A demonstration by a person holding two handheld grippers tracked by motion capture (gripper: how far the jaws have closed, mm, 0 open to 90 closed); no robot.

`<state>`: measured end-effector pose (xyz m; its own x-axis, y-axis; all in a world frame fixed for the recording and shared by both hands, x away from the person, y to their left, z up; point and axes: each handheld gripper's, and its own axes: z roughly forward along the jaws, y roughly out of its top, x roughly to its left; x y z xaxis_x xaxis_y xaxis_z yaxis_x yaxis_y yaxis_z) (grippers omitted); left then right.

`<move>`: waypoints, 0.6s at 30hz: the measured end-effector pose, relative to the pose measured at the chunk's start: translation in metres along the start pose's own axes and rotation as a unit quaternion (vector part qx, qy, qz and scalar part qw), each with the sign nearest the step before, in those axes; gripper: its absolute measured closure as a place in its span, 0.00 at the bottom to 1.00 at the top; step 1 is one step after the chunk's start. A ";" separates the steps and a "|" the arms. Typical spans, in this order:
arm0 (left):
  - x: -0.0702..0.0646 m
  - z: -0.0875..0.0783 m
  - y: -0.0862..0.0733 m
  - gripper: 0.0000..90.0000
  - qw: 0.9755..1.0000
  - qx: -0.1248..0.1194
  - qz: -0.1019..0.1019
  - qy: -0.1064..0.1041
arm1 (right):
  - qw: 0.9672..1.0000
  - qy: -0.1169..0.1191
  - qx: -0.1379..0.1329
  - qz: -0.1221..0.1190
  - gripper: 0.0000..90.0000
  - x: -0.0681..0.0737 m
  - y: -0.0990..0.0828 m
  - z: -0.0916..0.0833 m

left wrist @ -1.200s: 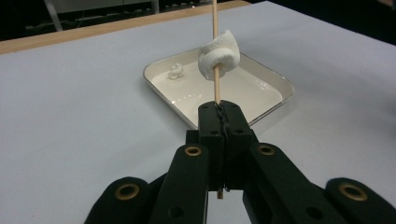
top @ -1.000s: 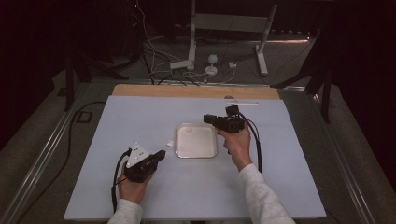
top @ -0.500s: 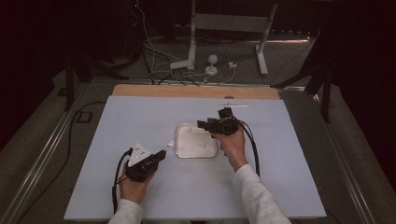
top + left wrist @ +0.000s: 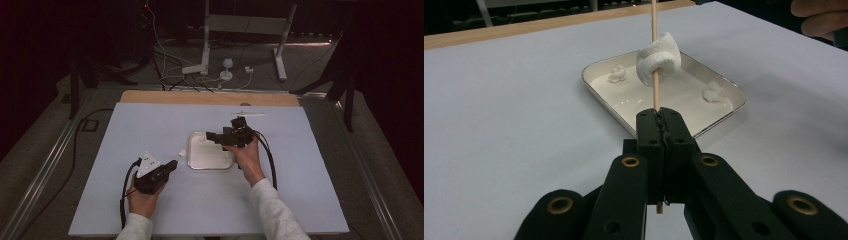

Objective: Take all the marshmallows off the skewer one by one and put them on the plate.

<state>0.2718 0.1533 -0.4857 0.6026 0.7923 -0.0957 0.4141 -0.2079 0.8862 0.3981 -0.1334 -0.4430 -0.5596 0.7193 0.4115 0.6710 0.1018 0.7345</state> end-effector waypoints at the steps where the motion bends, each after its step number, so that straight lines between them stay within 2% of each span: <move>1: 0.000 0.000 0.000 1.00 1.000 0.000 0.000 0.000 | 1.000 0.003 0.000 0.000 0.16 0.001 0.000 -0.001; 6: 0.000 0.001 0.000 1.00 1.000 0.000 0.000 -0.001 | 1.000 0.028 0.001 0.003 0.15 0.010 -0.003 -0.001; 18: -0.001 0.001 0.001 1.00 1.000 -0.005 -0.005 -0.002 | 0.998 0.065 0.013 0.002 0.13 0.028 -0.011 0.006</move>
<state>0.2723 0.1514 -0.4856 0.6013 0.7920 -0.1057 0.4133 -0.1951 0.8895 0.3778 -0.1106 -0.4428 -0.6144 0.6250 0.4814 0.6846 0.1191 0.7191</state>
